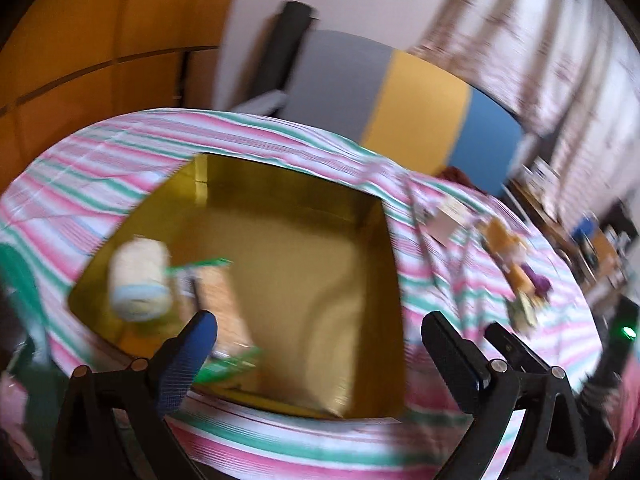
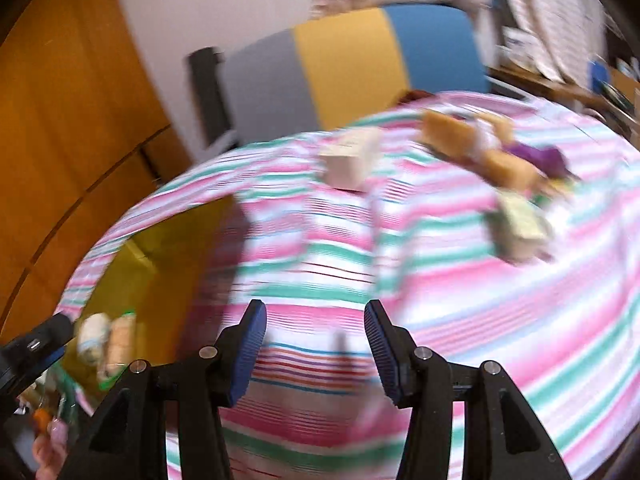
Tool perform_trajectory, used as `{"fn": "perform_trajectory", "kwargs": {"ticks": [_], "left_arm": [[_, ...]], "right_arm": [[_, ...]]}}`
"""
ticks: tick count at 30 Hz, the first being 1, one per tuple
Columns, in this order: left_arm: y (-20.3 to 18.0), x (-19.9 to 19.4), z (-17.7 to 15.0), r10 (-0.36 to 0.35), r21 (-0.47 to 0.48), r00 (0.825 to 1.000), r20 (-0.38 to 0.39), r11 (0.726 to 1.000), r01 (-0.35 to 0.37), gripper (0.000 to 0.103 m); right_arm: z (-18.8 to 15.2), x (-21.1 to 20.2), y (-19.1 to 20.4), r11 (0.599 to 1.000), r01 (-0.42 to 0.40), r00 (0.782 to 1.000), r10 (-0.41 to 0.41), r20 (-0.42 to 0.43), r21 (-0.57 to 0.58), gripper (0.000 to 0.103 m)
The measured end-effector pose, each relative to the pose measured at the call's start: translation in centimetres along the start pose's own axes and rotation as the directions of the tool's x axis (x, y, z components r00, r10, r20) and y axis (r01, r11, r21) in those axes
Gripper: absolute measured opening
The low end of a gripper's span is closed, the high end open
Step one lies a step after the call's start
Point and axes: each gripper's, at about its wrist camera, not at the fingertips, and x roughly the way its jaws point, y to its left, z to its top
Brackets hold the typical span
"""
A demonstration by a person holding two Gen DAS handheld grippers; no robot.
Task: Organize objects
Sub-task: 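Release the cracker pack into the tray with the right gripper and withdraw, then grasp the plastic bundle with the right gripper while the left grasps the medicine box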
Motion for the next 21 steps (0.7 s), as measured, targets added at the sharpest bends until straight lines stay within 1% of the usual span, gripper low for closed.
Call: {"fn": "perform_trajectory", "kwargs": {"ticks": [2, 5, 8, 10, 12, 13, 15, 18, 21], "left_arm": [[-2.0, 0.2, -0.9, -0.027, 0.067, 0.999, -0.021, 0.997, 0.028, 0.103], [-4.2, 0.5, -2.1, -0.059, 0.129, 0.996, -0.059, 0.989, 0.066, 0.103], [-6.1, 0.6, -3.4, -0.087, 0.173, 0.992, -0.087, 0.980, 0.101, 0.103], [-7.0, 0.8, -4.0, -0.087, 0.197, 0.991, -0.101, 0.975, 0.105, 0.103], [-7.6, 0.9, -4.4, -0.080, 0.218, 0.991, -0.109, 0.971, 0.102, 0.103], [-7.7, 0.8, -4.5, -0.076, 0.224, 0.991, -0.109, 0.970, 0.099, 0.103], [-7.8, 0.7, -4.7, -0.069, 0.229, 0.992, -0.108, 0.969, 0.092, 0.103], [-7.9, 0.9, -5.0, -0.065, 0.223, 0.991, -0.121, 0.971, 0.091, 0.103], [-8.0, 1.0, -5.4, -0.060, 0.223, 0.989, -0.134, 0.971, 0.089, 0.103]], "right_arm": [[-0.5, -0.3, -2.8, 0.998, 0.057, 0.998, -0.057, -0.006, 0.033, 0.052], [-1.1, -0.8, -6.9, 0.984, 0.137, 0.991, -0.136, -0.014, 0.109, 0.052], [-1.4, -1.3, -11.3, 0.954, 0.208, 0.978, -0.208, -0.023, 0.215, 0.052], [-0.7, -1.5, -13.9, 0.927, 0.252, 0.967, -0.255, -0.027, 0.279, 0.052], [0.3, -1.7, -15.8, 0.907, 0.269, 0.960, -0.280, -0.012, 0.326, 0.052], [1.1, -1.9, -16.8, 0.896, 0.271, 0.956, -0.293, 0.010, 0.351, 0.052], [2.5, -1.9, -17.9, 0.889, 0.272, 0.951, -0.306, 0.035, 0.369, 0.056], [4.6, -1.0, -18.8, 0.890, 0.267, 0.951, -0.305, 0.046, 0.370, 0.056], [5.9, 0.3, -19.3, 0.894, 0.272, 0.953, -0.300, 0.025, 0.355, 0.057]]}}
